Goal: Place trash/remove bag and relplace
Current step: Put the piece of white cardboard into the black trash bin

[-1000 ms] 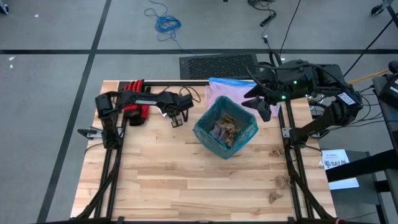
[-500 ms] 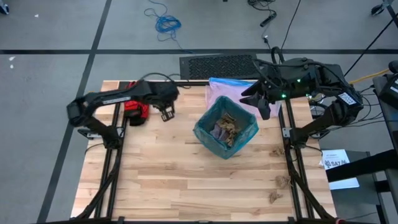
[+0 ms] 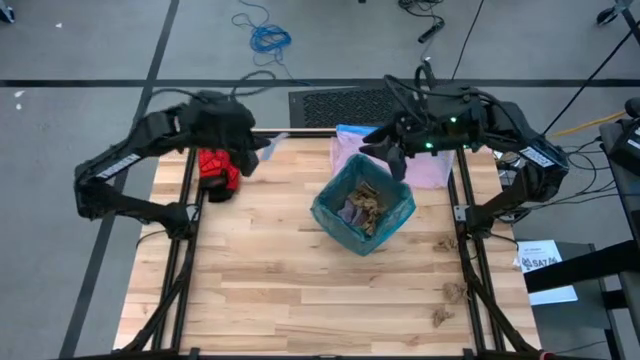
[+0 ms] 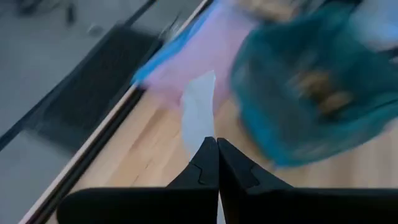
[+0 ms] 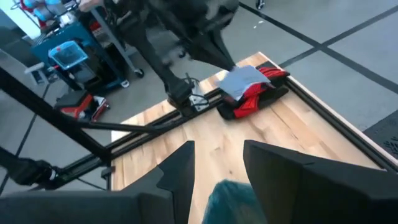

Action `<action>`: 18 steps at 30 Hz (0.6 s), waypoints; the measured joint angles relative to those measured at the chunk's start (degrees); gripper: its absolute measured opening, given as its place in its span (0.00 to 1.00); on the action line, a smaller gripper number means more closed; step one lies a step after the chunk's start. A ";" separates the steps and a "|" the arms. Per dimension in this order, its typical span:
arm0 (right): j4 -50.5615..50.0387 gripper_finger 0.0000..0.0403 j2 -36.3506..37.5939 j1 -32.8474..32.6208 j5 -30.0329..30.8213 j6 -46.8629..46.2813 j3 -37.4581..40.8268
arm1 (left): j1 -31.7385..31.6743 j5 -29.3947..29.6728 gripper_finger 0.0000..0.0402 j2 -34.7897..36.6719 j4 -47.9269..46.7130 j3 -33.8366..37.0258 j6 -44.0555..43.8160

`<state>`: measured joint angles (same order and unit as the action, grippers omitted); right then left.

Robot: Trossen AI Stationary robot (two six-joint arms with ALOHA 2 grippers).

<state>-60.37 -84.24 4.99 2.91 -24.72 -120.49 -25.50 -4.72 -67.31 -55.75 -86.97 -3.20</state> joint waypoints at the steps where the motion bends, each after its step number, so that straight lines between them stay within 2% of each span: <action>1: 0.17 0.32 -0.16 0.13 0.00 0.07 0.00 | 0.00 -1.85 0.00 0.00 0.82 -1.25 0.00; 4: 0.17 0.32 -0.10 0.71 0.03 0.11 0.00 | 0.02 -7.73 0.00 -1.64 6.06 -3.91 -0.01; 8: -0.10 0.32 0.10 1.38 0.32 -1.30 0.00 | 0.58 -15.69 0.00 -5.14 15.22 -4.06 -1.60; 14: -8.84 0.32 0.10 2.09 1.82 -4.47 0.00 | 3.66 -23.84 0.00 -12.57 25.73 -3.98 -3.17; 18: -13.31 0.32 0.18 2.09 1.89 -5.43 0.00 | 5.80 -28.12 0.00 -17.14 29.24 -4.01 -4.02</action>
<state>-73.67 -84.06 7.07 4.79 -30.15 -120.49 -19.70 -32.84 -84.45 -26.50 -90.98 -7.22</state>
